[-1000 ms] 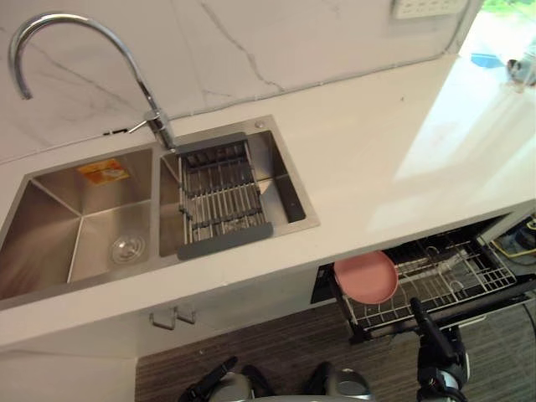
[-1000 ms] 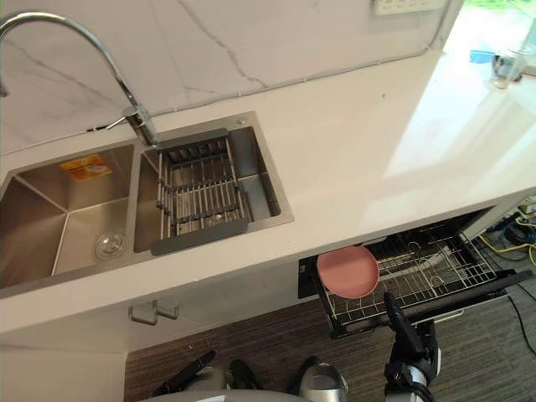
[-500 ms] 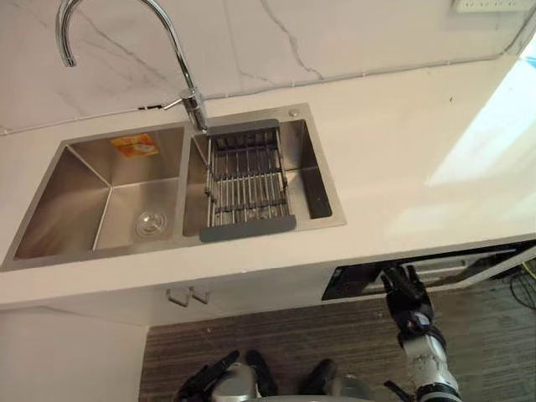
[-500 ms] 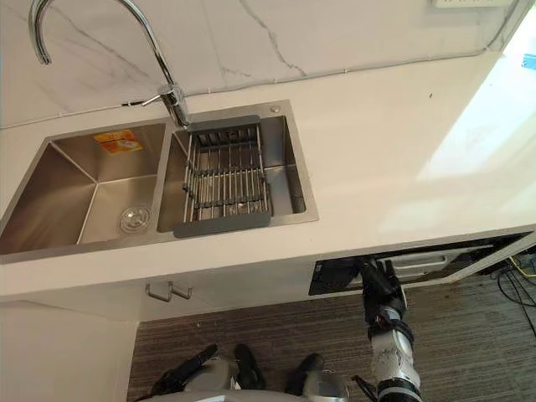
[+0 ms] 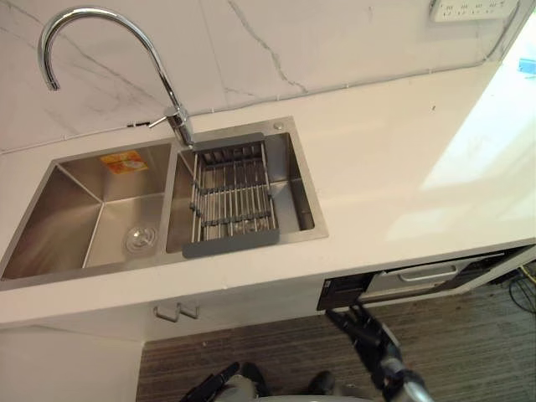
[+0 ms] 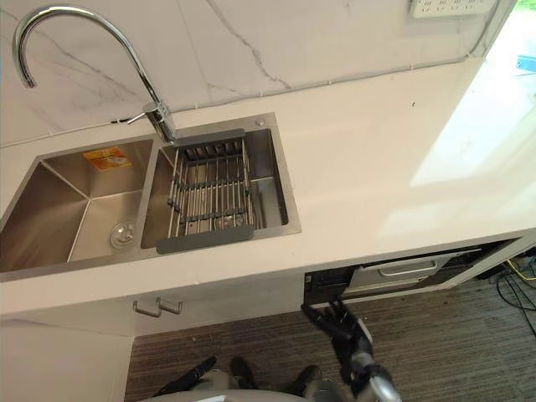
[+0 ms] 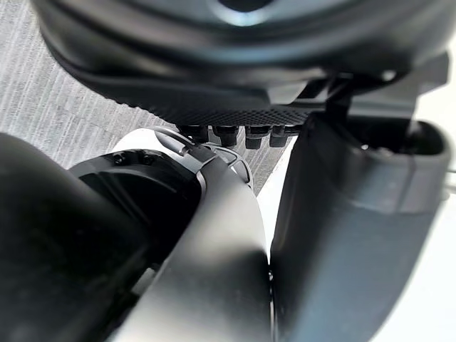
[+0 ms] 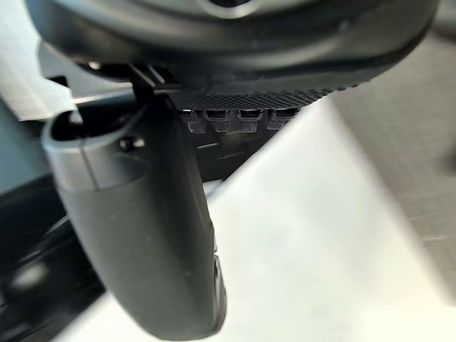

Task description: Walk over to the sink, pick up the cup, carry it to the dishwasher, place the cup inside the dishwasher, then close the dishwasher door

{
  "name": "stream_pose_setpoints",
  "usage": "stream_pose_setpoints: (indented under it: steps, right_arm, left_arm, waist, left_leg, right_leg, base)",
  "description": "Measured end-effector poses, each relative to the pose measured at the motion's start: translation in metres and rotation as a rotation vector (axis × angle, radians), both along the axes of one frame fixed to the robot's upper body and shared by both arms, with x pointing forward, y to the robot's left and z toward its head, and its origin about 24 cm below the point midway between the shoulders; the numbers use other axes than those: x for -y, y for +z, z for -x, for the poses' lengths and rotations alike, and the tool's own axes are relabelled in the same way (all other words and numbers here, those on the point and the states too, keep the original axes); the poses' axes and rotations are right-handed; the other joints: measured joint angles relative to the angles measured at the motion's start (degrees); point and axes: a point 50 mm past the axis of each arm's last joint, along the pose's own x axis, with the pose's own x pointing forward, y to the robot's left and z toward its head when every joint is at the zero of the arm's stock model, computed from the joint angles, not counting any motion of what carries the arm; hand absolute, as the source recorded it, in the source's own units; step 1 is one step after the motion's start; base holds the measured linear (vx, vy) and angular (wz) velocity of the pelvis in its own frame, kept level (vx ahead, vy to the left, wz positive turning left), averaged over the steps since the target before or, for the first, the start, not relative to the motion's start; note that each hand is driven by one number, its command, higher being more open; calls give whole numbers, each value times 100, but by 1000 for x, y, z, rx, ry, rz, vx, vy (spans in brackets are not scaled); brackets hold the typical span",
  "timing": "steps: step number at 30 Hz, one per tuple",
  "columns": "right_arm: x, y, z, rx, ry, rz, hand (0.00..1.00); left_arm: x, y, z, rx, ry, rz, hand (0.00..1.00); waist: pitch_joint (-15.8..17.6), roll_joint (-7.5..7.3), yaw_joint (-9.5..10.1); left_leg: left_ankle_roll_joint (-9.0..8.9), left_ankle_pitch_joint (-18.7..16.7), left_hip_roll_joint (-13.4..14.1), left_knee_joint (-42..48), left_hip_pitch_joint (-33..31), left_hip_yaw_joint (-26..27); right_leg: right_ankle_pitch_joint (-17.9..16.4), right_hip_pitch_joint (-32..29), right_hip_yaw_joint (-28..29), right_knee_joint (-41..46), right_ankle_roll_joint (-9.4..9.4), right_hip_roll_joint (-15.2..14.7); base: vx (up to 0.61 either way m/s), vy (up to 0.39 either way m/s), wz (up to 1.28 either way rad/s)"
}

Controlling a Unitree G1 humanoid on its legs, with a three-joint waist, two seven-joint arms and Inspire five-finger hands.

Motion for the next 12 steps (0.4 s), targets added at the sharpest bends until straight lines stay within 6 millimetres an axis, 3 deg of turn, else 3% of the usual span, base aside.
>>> stream_pose_setpoints:
  steps: [2, 5, 6, 8, 9, 10, 12]
  right_arm:
    - [16, -1, 8, -10, -91, 58, 100]
    - [36, -3, 22, -56, -178, 123, 100]
    - [39, -7, 32, -105, -199, 144, 100]
    - [42, -14, 48, -187, -236, 159, 100]
    - [41, -18, 56, -237, -266, 155, 100]
    - [36, -22, 61, -268, -279, 142, 100]
    - [23, -27, 65, -305, -302, 109, 100]
  left_arm:
    - [-5, 0, 3, -17, -13, 16, 100]
    - [-10, 0, 4, -49, -52, 25, 100]
    - [-17, 1, 7, -63, -66, 24, 100]
    - [-21, 2, 6, -76, -101, 18, 100]
    - [-22, 3, 4, -83, -120, 16, 100]
    - [-23, 3, 2, -81, -137, 11, 100]
    - [-29, 5, -7, -72, -179, -16, 100]
  waist:
    - [-35, -141, -101]
    - [-26, -249, -258]
    - [-37, -394, -341]
    - [-62, -469, -424]
    - [-60, -397, -502]
    - [-54, -331, -538]
    - [5, -416, -551]
  left_leg:
    - [5, -84, -252, -188, 56, -16]
    - [45, -150, -482, -325, 242, -170]
    - [59, -163, -606, -389, 370, -313]
    - [124, -181, -641, -437, 512, -597]
    - [172, -181, -561, -437, 541, -814]
    - [159, -195, -471, -408, 508, -965]
    - [71, -177, -417, -380, 438, -1265]
  right_leg:
    - [-439, -350, 93, 1101, 108, -590]
    - [-491, -729, 638, 2539, 122, -1204]
    - [-447, -849, 1011, 3010, 155, -1417]
    - [-239, -904, 1448, 3445, 144, -1463]
    - [-303, -1017, 1714, 3532, 226, -1381]
    - [-544, -1020, 1899, 3082, 349, -1180]
    - [-435, -1074, 2391, 1799, 408, -898]
  base:
    - [150, 135, 9]
    - [90, 121, 35]
    - [109, 96, 60]
    - [141, 59, 74]
    - [148, -5, 79]
    - [143, -34, 97]
    - [74, -43, 71]
